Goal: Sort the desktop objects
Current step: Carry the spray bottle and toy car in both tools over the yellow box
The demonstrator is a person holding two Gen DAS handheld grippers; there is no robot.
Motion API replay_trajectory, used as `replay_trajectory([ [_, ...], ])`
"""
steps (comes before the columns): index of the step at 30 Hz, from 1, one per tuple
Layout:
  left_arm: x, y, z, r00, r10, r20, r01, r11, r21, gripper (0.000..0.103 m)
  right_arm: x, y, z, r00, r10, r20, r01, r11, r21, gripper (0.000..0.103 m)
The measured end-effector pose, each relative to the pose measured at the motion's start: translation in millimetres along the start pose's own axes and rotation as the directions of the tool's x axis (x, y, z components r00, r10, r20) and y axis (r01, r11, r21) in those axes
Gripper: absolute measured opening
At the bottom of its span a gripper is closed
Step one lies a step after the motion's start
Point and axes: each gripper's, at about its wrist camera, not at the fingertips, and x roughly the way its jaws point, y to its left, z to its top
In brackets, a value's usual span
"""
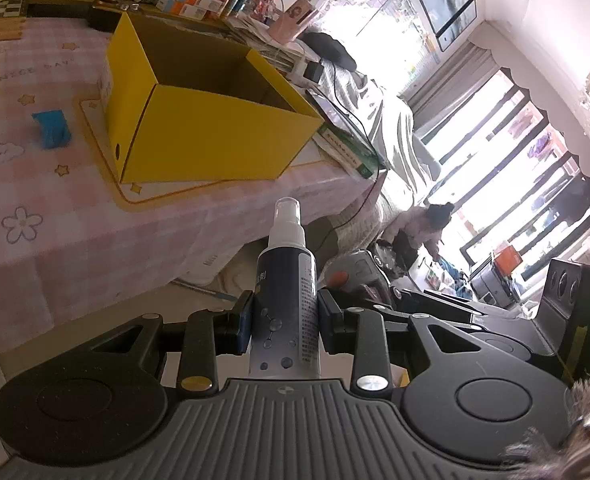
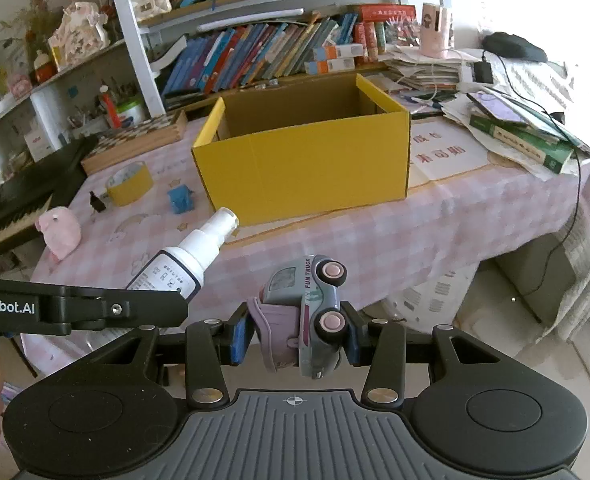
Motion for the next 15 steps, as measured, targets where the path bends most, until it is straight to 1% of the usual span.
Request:
replay_trajectory([
  [3,3.0,2.2,8.6,1.0,-0.006,0.007,0.006,1.0,-0.008,0.03,6.5,-1.2,10.7,1.0,0.003,-0.001,-0.003,1.0,-0.009,0.044],
  [8,6.4,5.6,26.9,0.999,-0.011,0.034,0.012,1.0,-0.015,0.03,14.0,-0.8,32.0,1.0,0.013,0.028,-0.012,0.999,-0.038,0.044],
  [15,8.2,4.1,60.3,0.996,-0.021,0.091,0.02,1.0,0.014,0.03,26.1,0.4,64.2,0.997,0.028,0.074,-0.023,0.997,-0.068,0.044],
])
